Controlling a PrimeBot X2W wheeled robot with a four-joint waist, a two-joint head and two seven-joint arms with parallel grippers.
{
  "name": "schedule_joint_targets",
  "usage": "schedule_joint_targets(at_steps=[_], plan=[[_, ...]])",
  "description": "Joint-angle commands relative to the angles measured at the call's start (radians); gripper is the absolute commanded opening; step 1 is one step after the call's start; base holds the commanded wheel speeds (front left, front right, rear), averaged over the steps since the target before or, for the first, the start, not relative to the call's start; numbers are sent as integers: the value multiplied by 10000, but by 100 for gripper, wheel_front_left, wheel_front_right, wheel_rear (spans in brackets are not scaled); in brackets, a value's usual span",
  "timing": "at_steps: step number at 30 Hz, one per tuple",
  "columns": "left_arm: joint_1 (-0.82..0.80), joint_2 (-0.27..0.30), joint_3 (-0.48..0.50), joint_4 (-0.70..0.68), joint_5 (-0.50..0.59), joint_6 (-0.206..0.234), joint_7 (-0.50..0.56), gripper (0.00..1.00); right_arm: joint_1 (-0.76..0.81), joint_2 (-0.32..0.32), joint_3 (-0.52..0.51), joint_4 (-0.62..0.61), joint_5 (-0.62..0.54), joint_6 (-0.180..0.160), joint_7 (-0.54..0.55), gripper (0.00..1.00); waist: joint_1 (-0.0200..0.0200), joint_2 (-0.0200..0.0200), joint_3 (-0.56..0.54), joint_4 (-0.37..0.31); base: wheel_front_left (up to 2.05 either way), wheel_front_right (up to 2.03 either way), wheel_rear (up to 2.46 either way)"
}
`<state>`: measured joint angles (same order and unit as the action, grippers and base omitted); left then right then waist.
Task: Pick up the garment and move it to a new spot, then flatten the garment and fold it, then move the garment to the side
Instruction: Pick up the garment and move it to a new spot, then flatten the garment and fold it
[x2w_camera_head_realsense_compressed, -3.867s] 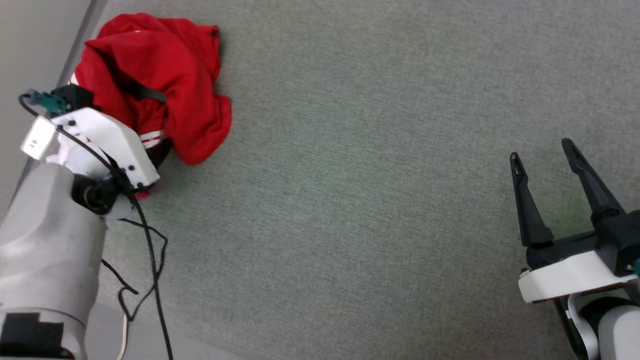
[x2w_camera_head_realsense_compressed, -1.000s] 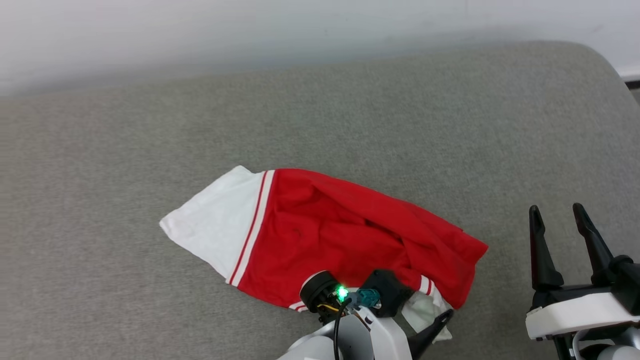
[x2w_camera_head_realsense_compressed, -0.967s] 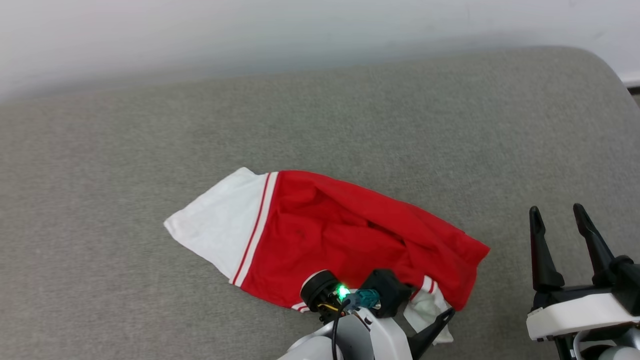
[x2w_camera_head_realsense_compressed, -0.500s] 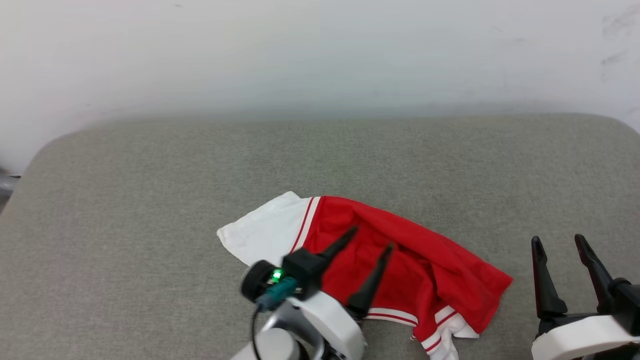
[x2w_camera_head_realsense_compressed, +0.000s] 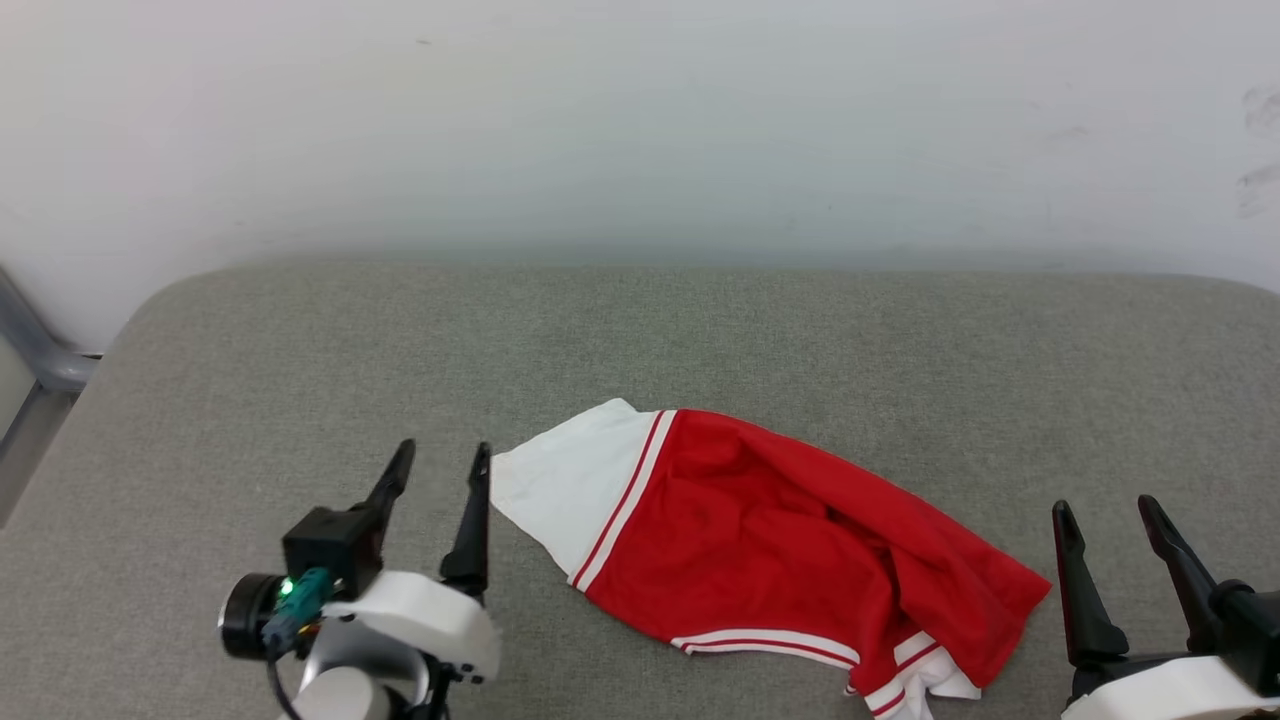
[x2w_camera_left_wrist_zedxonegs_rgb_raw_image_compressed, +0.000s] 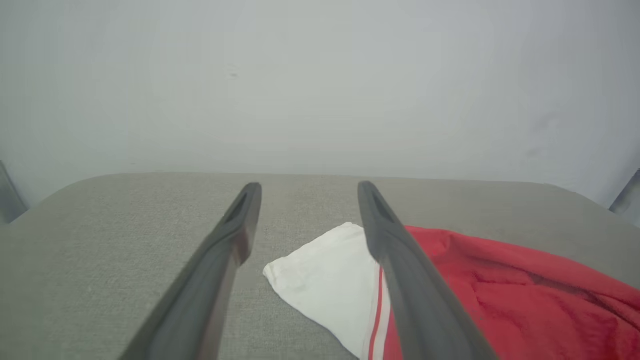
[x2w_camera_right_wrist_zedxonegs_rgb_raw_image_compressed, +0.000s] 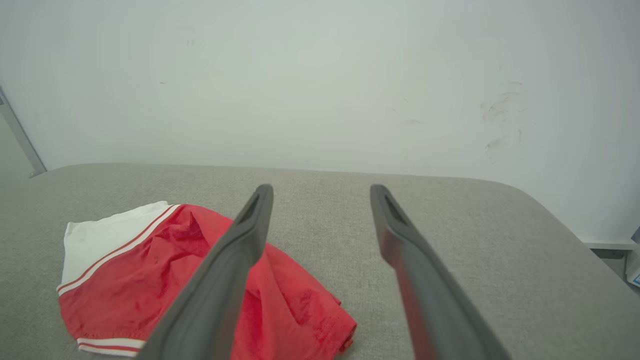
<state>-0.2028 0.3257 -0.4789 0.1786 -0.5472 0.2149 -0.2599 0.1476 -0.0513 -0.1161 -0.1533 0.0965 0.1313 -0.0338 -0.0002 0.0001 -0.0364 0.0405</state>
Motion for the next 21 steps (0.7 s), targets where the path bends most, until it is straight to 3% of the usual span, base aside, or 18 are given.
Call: schedule_joint_targets(at_steps=[1, 9, 21], plan=[[191, 61, 113, -56, 39, 50, -63, 100, 132, 17, 18, -51, 62, -10, 42, 100, 2, -1, -26, 23, 0, 0, 0], [1058, 360, 1017, -639, 289, -151, -63, 100, 248, 19, 30, -223, 142, -10, 77, 100, 2, -1, -125, 84, 0, 0, 0], [1114, 90, 1208, -547, 501, -480, -65, 100, 397, 19, -377, -1, 215, -10, 447, 100, 2, -1, -65, 156, 0, 0, 0]])
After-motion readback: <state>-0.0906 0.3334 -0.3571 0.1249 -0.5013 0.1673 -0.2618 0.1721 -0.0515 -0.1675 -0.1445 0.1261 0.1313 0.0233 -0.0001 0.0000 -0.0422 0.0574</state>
